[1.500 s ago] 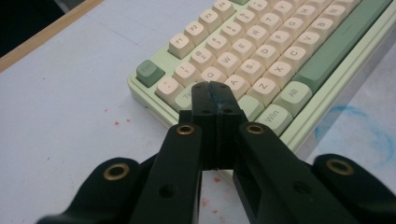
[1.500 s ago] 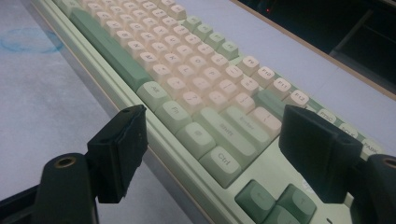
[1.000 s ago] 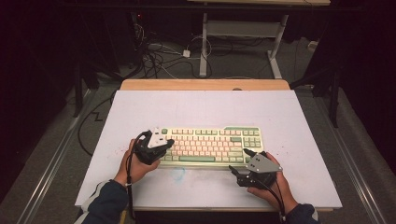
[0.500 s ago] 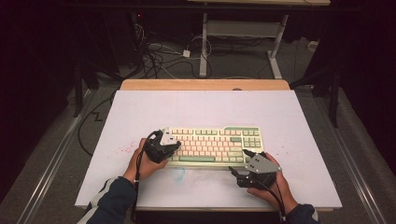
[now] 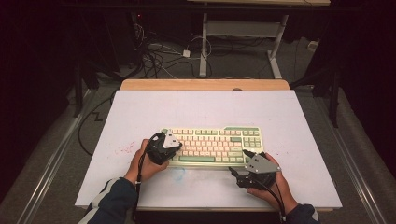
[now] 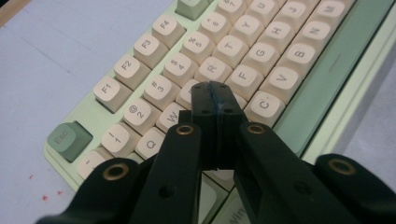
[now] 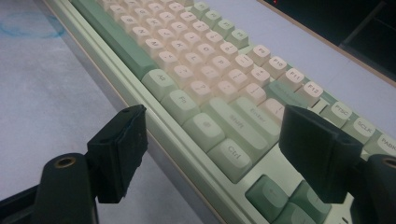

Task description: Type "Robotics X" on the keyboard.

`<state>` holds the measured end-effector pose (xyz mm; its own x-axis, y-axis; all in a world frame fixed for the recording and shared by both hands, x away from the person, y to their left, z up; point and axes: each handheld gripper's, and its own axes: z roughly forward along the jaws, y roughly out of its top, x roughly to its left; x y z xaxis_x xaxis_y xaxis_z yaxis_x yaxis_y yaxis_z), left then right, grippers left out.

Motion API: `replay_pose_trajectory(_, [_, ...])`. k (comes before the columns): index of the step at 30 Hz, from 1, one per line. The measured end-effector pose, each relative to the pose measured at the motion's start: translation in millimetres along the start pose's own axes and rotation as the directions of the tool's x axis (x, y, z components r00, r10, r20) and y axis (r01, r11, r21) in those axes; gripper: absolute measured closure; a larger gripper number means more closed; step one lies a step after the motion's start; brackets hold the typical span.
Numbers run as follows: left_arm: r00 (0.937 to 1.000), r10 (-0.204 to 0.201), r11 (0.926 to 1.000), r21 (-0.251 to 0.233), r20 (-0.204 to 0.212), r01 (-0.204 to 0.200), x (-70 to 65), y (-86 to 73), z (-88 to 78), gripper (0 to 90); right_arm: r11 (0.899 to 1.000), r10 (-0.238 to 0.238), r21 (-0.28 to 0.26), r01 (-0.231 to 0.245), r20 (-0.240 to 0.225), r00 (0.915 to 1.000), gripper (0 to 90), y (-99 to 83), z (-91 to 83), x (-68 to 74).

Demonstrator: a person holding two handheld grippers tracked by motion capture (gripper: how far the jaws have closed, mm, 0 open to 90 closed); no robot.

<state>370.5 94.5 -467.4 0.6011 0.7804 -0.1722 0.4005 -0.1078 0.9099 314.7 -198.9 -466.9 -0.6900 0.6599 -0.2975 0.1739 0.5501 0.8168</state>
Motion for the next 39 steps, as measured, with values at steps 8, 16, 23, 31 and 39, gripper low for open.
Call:
replay_pose_trajectory(8, [0.9999,-0.016,0.9985,-0.052,0.003,0.016,4.4,5.4,-9.9,83.1,1.0,-0.004,-0.001,0.004,-0.003,1.0,24.4,0.2,-0.5,-0.1])
replay_pose_trajectory(16, [0.9997,-0.017,0.9906,-0.136,-0.017,0.014,9.3,0.9,-24.4,70.5,1.0,-0.003,-0.005,0.003,-0.003,1.0,24.5,0.6,-1.9,-0.5])
replay_pose_trajectory(23, [0.9973,0.004,0.9764,-0.215,-0.073,-0.019,9.2,-10.1,-35.3,40.2,1.0,-0.002,-0.01,0.002,-0.001,1.0,24.5,1.2,-3.2,-1.2])
replay_pose_trajectory(31, [0.9992,-0.008,0.9713,-0.238,-0.038,-0.002,5.8,-21.9,-45.1,19.9,1.0,0.008,-0.018,-0.008,0.009,0.9999,24.4,0.9,-5.2,-3.8])
replay_pose_trajectory(39, [0.9998,-0.002,0.9781,-0.208,-0.02,-0.002,4.1,-35.4,-54.8,18.1,1.0,0.012,-0.028,-0.011,0.017,0.9998,24.3,1.8,-6.7,-4.2])
